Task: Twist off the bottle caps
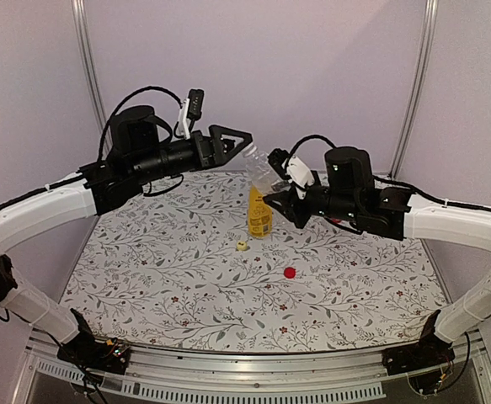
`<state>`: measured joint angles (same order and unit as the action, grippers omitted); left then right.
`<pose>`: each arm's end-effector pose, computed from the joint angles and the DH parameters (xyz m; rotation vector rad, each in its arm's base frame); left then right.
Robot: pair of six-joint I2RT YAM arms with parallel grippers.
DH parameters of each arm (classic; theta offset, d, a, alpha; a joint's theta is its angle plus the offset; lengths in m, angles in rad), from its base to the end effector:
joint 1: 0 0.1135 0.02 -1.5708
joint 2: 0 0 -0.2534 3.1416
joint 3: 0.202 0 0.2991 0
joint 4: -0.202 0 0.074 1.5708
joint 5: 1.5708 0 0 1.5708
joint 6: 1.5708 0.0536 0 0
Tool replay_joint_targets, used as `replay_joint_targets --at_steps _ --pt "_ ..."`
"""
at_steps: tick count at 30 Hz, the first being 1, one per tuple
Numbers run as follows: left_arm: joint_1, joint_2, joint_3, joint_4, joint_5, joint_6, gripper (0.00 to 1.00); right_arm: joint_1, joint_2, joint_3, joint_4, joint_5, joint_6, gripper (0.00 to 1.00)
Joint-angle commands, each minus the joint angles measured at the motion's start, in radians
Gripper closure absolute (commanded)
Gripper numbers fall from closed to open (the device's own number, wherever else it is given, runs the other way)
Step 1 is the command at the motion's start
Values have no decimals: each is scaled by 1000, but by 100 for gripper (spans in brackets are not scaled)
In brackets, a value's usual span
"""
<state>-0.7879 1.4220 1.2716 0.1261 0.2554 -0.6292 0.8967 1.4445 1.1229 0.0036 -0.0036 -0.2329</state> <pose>0.2774 -0.2980 0.3765 0.3557 1.7192 -1.2762 0.2534 0.3175 0.2893 -1.0269 1.6159 0.4547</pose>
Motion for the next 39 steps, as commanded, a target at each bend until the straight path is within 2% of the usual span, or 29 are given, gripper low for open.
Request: replay_joint_targets --at_steps 1,7,12,17,25,30,39 --pt "43 -67 -63 143 161 135 11 -21 -57 -15 16 -205 47 74" --pt "67 -76 -63 184 423 313 13 -44 -88 -31 29 -485 77 74" --pt "66 -40 -43 229 614 363 17 -53 -70 -19 30 -648 94 75" --pt "66 -16 -41 289 658 333 23 -58 -56 -9 30 -719 101 75" --pt "67 8 -38 367 693 270 36 -62 -31 -6 31 -747 112 75" --pt "67 23 -31 366 708 257 45 -64 -27 -2 33 -746 115 75" --pt "66 38 -28 369 715 247 55 -68 -27 -3 35 -749 115 75"
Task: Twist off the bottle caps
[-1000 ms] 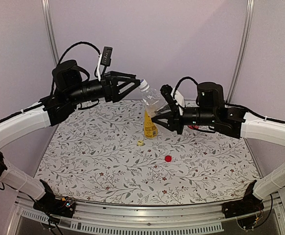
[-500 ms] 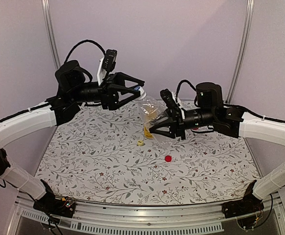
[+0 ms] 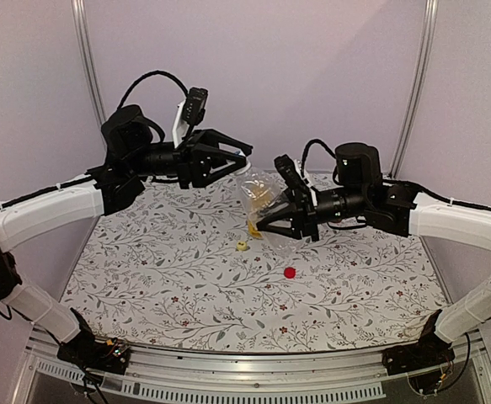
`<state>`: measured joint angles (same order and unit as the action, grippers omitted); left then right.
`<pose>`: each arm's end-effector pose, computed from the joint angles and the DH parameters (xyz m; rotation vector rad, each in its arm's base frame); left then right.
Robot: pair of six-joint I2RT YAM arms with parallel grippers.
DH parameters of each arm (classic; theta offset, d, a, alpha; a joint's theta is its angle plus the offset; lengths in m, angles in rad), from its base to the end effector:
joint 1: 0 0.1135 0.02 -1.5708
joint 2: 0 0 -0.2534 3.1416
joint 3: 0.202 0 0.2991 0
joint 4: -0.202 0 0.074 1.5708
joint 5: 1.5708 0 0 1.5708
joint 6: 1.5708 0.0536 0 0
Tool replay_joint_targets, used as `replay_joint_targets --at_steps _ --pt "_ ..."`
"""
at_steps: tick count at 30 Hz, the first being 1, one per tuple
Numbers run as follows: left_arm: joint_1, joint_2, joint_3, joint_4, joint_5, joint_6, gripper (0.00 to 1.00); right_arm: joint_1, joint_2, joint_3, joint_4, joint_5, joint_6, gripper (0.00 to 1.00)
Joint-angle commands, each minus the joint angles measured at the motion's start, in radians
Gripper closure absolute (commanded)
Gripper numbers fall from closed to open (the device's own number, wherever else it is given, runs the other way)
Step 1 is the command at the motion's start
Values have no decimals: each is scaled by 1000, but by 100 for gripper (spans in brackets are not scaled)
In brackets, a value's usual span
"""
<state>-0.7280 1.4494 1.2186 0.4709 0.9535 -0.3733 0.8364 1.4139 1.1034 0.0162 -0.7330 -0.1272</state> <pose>0.2623 -0.2923 0.3814 1.1192 1.1788 -1.5030 0.2325 0.3110 0.2984 -1.3440 1.4164 1.1597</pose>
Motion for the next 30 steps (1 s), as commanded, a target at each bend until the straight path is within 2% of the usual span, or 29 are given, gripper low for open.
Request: replay_joint_targets --at_steps 1,7,16,25,30 --pt "6 12 25 27 17 -11 57 -8 3 17 21 -18 10 75" --pt "4 5 20 23 -16 -37 69 -11 1 18 11 47 19 75" --pt "-13 -57 2 -55 -202 -34 83 -14 6 39 -53 241 5 76" --pt "-8 -103 16 -181 -400 14 81 -19 4 33 -74 290 3 76" --pt "1 -142 -43 -259 -582 68 79 -34 -17 20 -76 292 4 76"
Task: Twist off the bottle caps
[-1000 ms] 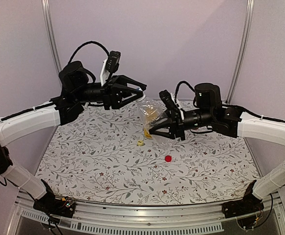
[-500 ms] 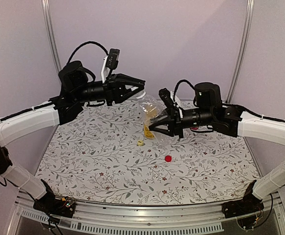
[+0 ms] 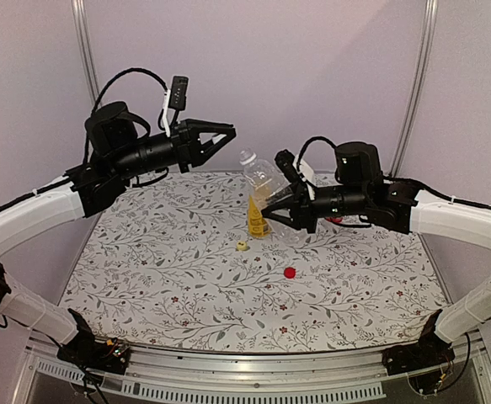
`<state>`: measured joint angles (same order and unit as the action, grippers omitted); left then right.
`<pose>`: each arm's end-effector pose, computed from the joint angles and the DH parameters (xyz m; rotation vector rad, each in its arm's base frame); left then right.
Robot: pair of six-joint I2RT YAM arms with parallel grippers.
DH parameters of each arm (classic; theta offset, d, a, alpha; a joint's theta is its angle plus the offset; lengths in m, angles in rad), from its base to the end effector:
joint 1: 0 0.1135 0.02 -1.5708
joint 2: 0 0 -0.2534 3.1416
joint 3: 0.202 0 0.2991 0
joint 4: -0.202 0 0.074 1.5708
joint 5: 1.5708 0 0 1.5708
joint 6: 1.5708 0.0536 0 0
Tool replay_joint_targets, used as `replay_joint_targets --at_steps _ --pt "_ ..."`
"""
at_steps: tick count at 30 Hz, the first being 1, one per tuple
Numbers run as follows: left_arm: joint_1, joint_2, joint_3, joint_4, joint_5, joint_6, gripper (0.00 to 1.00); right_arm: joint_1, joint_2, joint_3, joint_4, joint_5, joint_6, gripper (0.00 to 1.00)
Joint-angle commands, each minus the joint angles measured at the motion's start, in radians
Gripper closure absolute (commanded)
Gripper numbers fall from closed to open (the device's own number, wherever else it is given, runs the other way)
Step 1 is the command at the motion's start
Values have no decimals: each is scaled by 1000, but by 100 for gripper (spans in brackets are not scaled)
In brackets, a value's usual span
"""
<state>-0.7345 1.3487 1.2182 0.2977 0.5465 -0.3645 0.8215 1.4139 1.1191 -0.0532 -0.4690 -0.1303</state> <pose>0.2638 -0.2758 0.4020 0.7546 1.3646 -1.2682 0.2498 0.3040 0.2945 -1.1895 1.5916 0.9058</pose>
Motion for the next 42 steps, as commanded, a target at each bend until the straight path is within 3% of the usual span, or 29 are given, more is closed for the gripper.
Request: replay_joint_targets --at_steps 1,13,22,31,42 --pt "7 -52 -67 -89 -203 71 79 -23 -23 2 -6 29 10 76" --pt "-1 -81 -443 90 -397 126 75 -61 -57 -6 -1 58 31 76" --pt "-61 71 -655 345 -450 148 74 -94 -35 -10 20 108 97 76" --pt "-137 341 -628 438 -486 194 74 -95 -45 -21 15 112 101 75" --pt "-149 508 -514 333 -519 212 74 -96 -67 -53 13 119 106 75"
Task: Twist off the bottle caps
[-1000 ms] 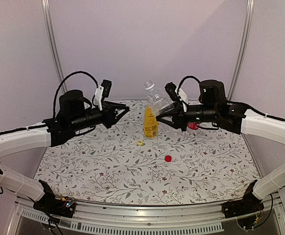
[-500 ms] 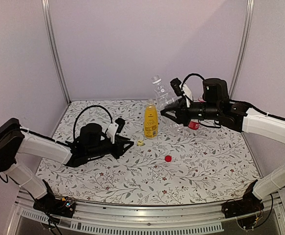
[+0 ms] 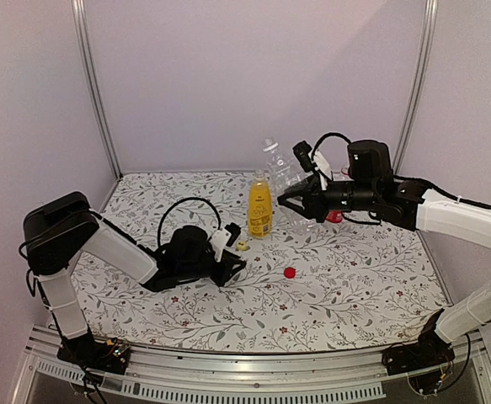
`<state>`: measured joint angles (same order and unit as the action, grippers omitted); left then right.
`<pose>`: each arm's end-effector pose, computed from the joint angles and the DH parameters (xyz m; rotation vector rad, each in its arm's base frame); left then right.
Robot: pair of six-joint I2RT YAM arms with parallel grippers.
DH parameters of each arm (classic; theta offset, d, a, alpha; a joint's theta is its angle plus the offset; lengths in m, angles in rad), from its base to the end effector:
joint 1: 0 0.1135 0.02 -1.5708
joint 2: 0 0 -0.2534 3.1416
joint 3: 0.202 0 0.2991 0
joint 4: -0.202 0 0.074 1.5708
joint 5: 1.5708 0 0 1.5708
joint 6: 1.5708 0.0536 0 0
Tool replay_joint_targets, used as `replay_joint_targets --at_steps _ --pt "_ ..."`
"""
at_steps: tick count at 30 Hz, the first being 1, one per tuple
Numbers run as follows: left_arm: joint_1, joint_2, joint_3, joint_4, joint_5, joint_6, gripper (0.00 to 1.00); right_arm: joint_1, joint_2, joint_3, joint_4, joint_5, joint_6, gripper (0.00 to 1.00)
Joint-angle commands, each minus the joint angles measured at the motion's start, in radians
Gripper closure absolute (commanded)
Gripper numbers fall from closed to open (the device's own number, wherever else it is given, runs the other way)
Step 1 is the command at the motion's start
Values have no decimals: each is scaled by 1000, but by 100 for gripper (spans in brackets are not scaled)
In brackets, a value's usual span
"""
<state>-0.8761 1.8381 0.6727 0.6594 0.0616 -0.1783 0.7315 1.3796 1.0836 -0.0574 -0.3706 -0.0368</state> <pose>0.2338 -0.2857 0.0505 0.7729 2.0104 -0.6957 0.2742 0.2722 0.2913 -0.9768 1.7299 0.8146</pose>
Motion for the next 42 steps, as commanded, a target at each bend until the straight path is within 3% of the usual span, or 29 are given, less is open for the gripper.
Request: replay_joint_targets --at_steps 1,19,30,39,42 --pt "-5 21 31 -33 -36 28 74 -6 -34 -20 18 20 12 75" --pt "47 46 -17 -75 -72 38 71 -6 -18 -22 28 7 15 75" --pt "53 77 -24 -83 -102 45 64 -7 -10 -23 32 -3 20 75" --pt "50 42 -33 -80 -84 45 51 -6 -6 -22 32 -4 20 75" --pt "50 0 -32 -85 -70 42 41 -6 -2 -23 33 -7 22 75"
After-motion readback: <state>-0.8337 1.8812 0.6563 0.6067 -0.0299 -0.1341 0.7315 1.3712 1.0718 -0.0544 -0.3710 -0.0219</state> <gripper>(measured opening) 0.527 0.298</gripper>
